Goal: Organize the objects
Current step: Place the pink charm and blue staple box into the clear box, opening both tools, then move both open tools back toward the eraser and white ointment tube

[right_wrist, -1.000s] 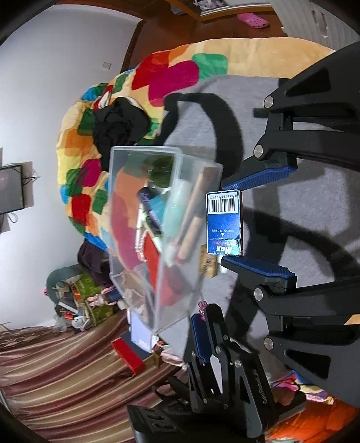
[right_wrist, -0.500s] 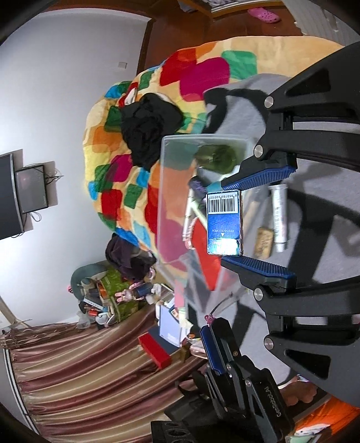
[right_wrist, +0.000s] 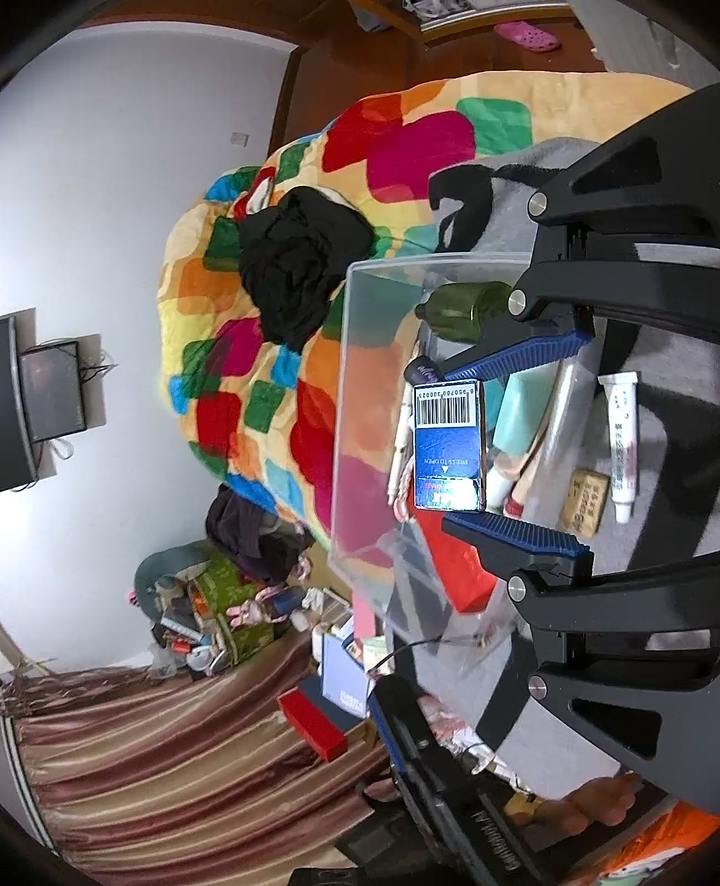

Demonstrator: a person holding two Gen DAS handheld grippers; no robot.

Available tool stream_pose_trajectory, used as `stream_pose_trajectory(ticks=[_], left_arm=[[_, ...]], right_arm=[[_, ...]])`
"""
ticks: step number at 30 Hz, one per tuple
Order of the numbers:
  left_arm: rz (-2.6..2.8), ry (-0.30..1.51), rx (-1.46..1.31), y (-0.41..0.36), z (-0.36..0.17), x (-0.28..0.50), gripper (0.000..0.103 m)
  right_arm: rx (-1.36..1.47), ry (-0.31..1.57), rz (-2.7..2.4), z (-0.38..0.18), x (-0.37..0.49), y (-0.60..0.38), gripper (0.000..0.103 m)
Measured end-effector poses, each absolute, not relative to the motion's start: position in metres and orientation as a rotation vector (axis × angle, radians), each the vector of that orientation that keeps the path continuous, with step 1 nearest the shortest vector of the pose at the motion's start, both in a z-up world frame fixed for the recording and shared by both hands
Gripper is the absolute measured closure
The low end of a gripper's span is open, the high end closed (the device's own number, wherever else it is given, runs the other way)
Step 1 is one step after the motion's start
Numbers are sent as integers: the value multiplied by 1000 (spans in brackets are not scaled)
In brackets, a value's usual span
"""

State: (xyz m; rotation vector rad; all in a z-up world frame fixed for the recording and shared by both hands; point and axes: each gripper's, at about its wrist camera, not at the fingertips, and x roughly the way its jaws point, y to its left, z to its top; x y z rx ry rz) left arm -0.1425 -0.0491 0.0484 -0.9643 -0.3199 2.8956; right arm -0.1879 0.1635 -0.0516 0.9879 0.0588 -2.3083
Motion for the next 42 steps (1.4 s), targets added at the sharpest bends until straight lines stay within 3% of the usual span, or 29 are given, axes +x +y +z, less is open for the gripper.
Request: stream_pose_trajectory(ticks=[14, 18, 25, 31, 37, 42], left_arm=[[2793, -298, -1166, -40, 7, -167, 76], [2800, -265, -1127, -34, 16, -159, 70], [2818, -211, -1040, -25, 35, -134, 56], [2809, -179, -1017, -19, 37, -115, 48], [2781, -145, -1088, -14, 16, -102, 48], [2748, -75, -1226, -6, -21, -101, 48]], right_arm=[[1151, 122, -2272, -89, -210, 155, 58], [1127, 152, -2275, -83, -201, 155, 57], [1032, 183, -2290, -66, -174, 164, 46], [1016, 206, -2293, -67, -150, 178, 29], [1108, 213, -2265, -91, -143, 189, 28], [1273, 112, -2201, -124, -154, 185, 27]])
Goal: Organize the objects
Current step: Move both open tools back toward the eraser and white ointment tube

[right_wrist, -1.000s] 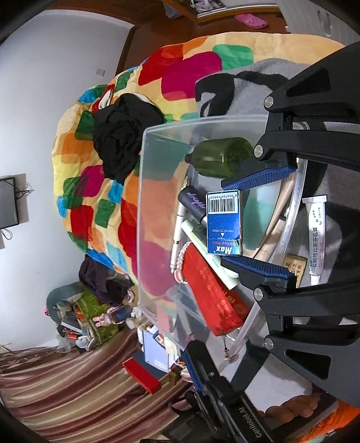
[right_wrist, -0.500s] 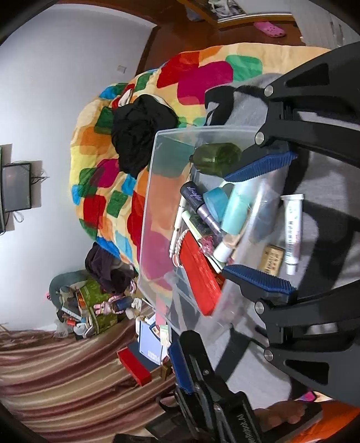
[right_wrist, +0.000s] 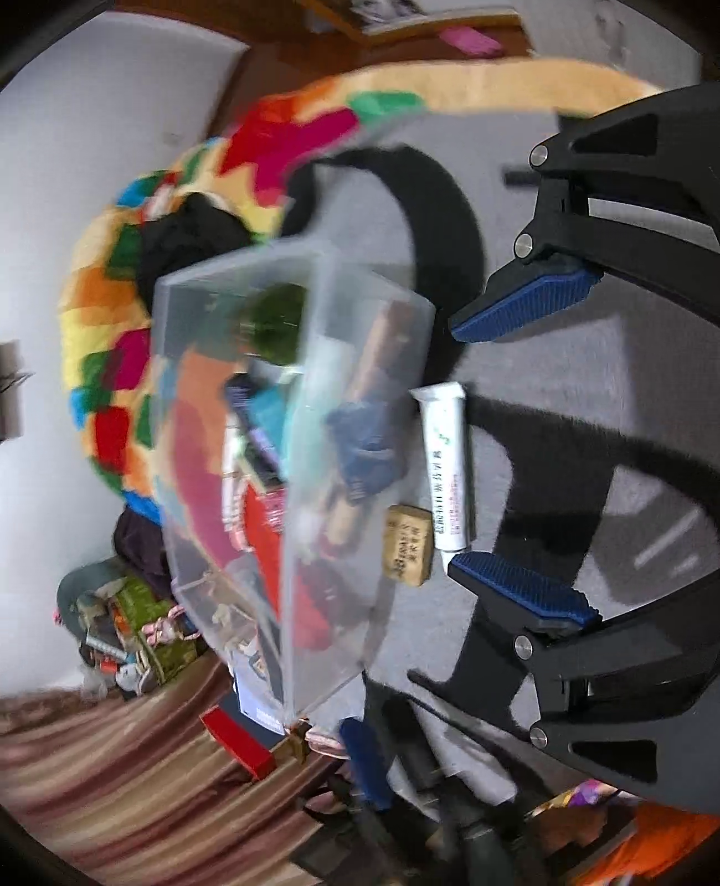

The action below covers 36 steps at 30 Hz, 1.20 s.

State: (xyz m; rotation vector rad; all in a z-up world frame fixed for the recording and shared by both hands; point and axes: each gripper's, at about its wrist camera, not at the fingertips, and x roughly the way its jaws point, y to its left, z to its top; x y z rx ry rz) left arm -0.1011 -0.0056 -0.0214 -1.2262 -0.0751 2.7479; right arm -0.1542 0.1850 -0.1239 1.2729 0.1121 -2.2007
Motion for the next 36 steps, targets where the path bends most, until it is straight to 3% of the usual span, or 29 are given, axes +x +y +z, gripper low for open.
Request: stream_pose_trajectory(ticks=[6, 17, 24, 36], left_arm=[[2718, -9, -1340, 5, -45, -110, 48], [2716, -7, -1351, 8, -46, -115, 48], [2671, 33, -1426, 19, -55, -130, 48], [2665, -34, -1491, 30, -60, -148, 42]], right_arm=[[1370, -20, -2243, -138, -167, 177, 25], [1371, 47, -2278, -137, -168, 177, 24], [1395, 44, -2278, -137, -169, 196, 33], [1422, -123, -2278, -134, -178, 196, 28]])
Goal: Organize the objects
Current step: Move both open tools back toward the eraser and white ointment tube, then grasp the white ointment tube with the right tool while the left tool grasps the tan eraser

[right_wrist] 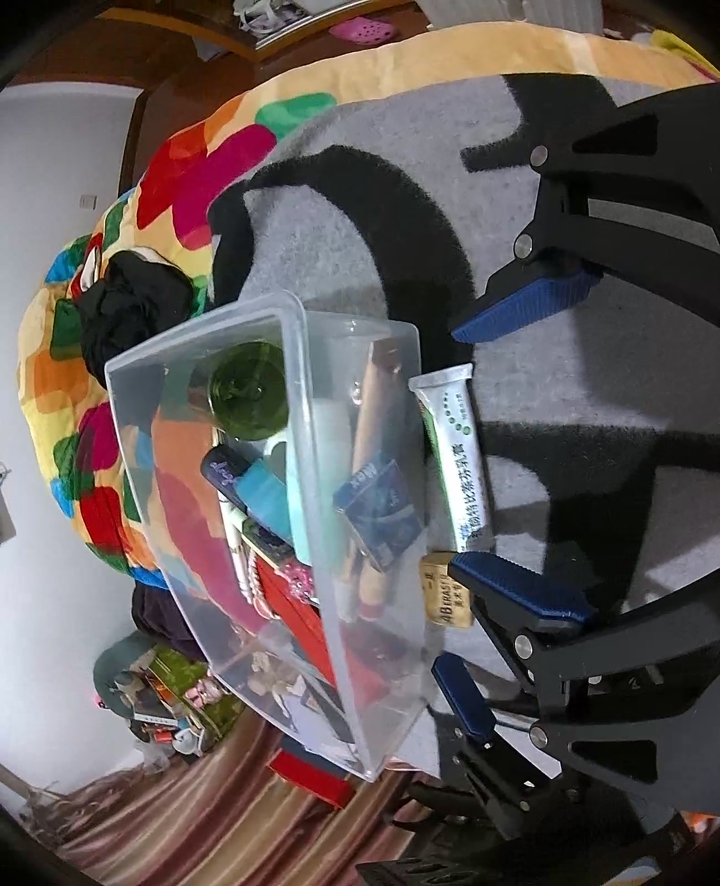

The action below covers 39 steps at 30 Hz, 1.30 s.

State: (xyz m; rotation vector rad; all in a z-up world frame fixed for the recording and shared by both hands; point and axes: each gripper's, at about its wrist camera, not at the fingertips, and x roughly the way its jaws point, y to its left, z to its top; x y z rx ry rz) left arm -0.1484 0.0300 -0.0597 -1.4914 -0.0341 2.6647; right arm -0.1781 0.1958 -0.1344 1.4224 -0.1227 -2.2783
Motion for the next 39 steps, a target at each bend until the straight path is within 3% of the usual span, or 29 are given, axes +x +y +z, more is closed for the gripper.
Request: stream_pose_trajectory(ticks=[16, 20, 25, 34, 39], left_arm=[[2635, 64, -1481, 67, -63, -155, 34], [2614, 78, -1472, 68, -63, -150, 34], [2605, 59, -1447, 59, -59, -136, 33], [2686, -13, -1450, 26, -52, -127, 33], [2687, -47, -1458, 19, -51, -127, 33]], right_arm=[[1356, -5, -2224, -137, -184, 207, 28], [1313, 26, -2177, -133, -174, 204, 39], [1301, -17, -2034, -131, -163, 219, 42], [1215, 229, -2161, -120, -170, 212, 43], [1175, 428, -2090, -126, -172, 178, 58]])
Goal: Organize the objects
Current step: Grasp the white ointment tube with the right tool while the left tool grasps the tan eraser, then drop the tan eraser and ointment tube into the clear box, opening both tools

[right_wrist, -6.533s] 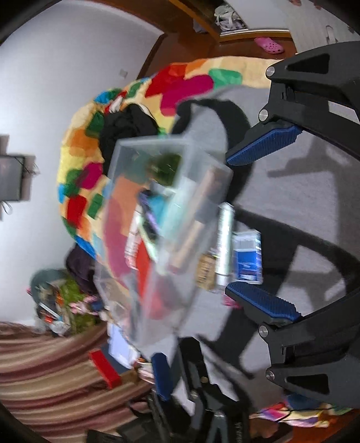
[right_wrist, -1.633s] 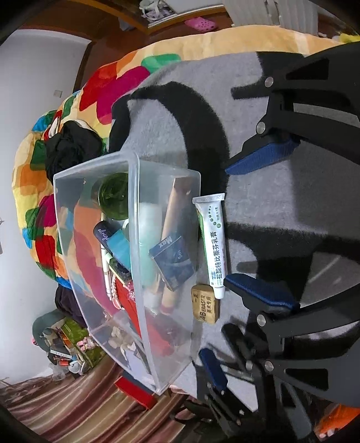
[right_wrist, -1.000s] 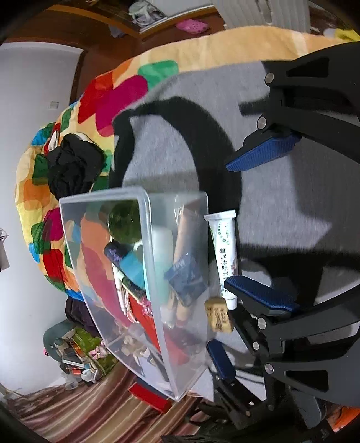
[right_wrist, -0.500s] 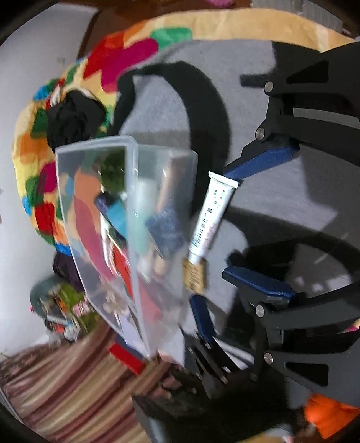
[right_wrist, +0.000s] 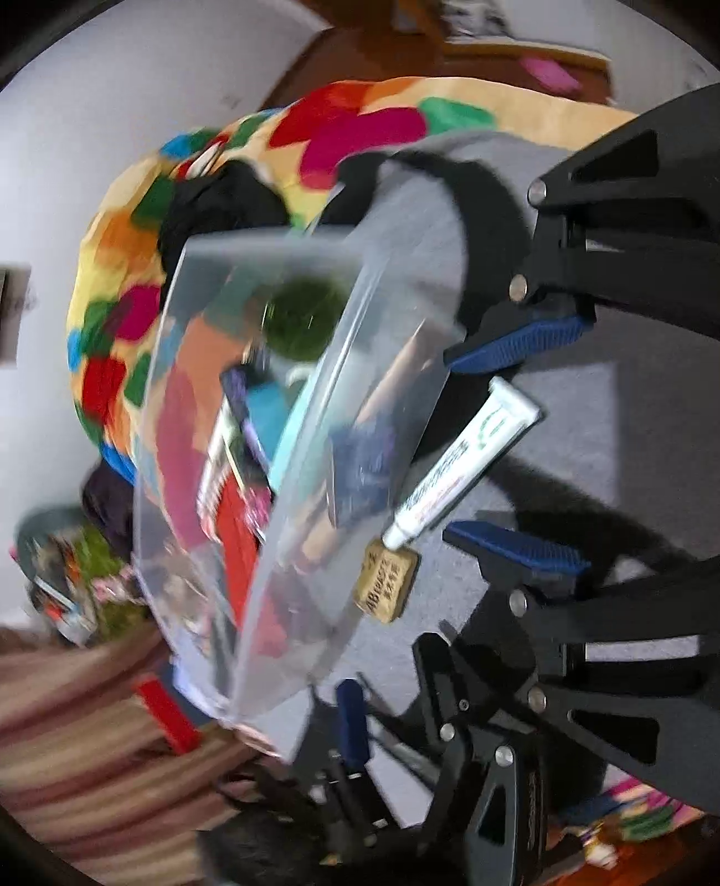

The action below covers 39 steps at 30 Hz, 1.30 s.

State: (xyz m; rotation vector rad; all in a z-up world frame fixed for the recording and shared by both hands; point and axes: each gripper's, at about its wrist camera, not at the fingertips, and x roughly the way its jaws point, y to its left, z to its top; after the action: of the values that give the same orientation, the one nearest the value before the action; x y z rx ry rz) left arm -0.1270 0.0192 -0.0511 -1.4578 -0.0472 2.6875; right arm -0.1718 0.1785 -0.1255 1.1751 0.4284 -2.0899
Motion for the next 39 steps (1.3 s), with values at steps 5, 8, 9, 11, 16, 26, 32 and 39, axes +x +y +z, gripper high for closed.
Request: stream_pose_trajectory(ticks=[5, 8, 9, 11, 16, 26, 32, 39], left_arm=[[2684, -29, -1454, 25, -50, -132, 33], [2671, -8, -1461, 34, -51, -140, 33], [2667, 0, -1463, 38, -52, -142, 33], [2659, 10, -1473, 46, -55, -150, 30], [2672, 42, -1515, 59, -64, -166, 27], [2691, -8, -1481, 49, -63, -157, 58], [2677, 8, -1445, 50, -59, -142, 62], [2675, -64, -1358, 43, -46, -119, 62]], right_arm=[[1171, 490, -2055, -134, -168, 167, 78], [1171, 461, -2037, -133, -159, 177, 85], [1171, 459, -2036, -134, -156, 180, 86], [1177, 435, -2029, -133, -150, 190, 89], [1185, 397, -2029, -134, -137, 203, 89], [1199, 384, -2017, -133, -141, 194, 86], [1180, 361, -2053, -135, -139, 193, 88], [1165, 286, -2089, -129, -134, 200, 88]])
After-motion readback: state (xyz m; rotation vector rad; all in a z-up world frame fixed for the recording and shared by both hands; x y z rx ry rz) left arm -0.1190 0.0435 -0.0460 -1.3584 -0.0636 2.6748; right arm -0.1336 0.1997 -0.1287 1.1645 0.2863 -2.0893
